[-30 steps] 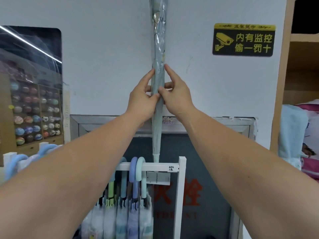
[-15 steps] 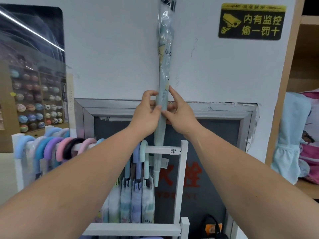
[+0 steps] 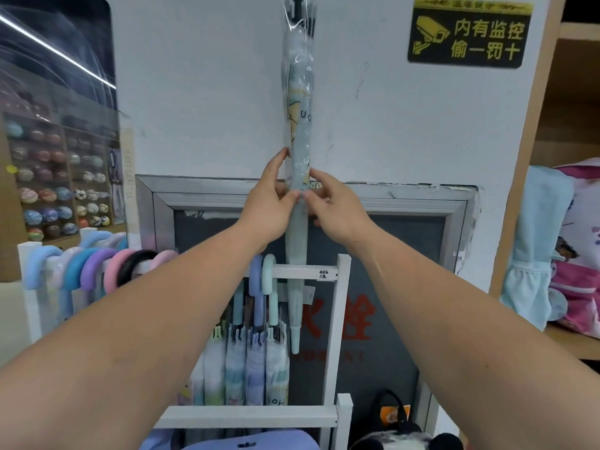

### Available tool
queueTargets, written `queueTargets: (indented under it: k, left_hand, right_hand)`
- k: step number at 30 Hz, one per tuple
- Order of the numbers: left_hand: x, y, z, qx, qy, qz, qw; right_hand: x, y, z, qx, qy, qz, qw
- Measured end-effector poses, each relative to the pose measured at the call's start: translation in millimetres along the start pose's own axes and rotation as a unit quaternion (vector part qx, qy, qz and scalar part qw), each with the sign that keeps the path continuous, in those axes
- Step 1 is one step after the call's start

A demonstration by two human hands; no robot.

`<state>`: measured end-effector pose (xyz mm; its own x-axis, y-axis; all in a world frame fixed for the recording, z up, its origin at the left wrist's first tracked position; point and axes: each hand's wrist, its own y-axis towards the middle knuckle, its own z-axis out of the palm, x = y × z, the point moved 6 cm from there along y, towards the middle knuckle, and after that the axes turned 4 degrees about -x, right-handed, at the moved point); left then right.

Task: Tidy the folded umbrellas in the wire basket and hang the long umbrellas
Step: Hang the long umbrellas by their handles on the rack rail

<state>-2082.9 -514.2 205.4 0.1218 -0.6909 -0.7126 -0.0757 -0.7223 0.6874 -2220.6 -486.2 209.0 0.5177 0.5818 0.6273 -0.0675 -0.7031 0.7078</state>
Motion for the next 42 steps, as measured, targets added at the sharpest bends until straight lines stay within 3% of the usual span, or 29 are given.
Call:
queueTargets:
  k: [3,13,23,34,37,42]
  left_hand:
    - [11.7,-4.7,2.3,0.017,0.009,-0.017,1.000]
    - [38.8,-15.8,-0.1,0.048,0.026,-0.049,0.997]
    - [10.6,10.4,-4.8,-0.044,0.014,-0.025,0.999]
    - [6.1,14.0,0.8,-0.019,0.042,-0.015,0.999]
    - [9.9,7.3,1.5,-0.035,0.040,-0.041,0.998]
    - [12.2,-1.8,5.0,-0.049,0.054,-0.046,0.996]
  right_hand:
    - [9.5,7.6,1.4,-0.013,0.048,0.022,0.999]
    - [-7.2,6.9,14.3,-0.015,0.022,0.031,0.999]
    - [-34.4,-5.3,14.4,0.027,0.097,0.037,0.994]
    - [-39.5,-18.7,14.1,0.084,-0.081,0.019,0.993]
    - [-34.5,-14.8,10.3,0.058,-0.124,-0.001,0.991]
    - [-13.6,7.5,-1.7,-0.040,-0.061,-0.001,0.997]
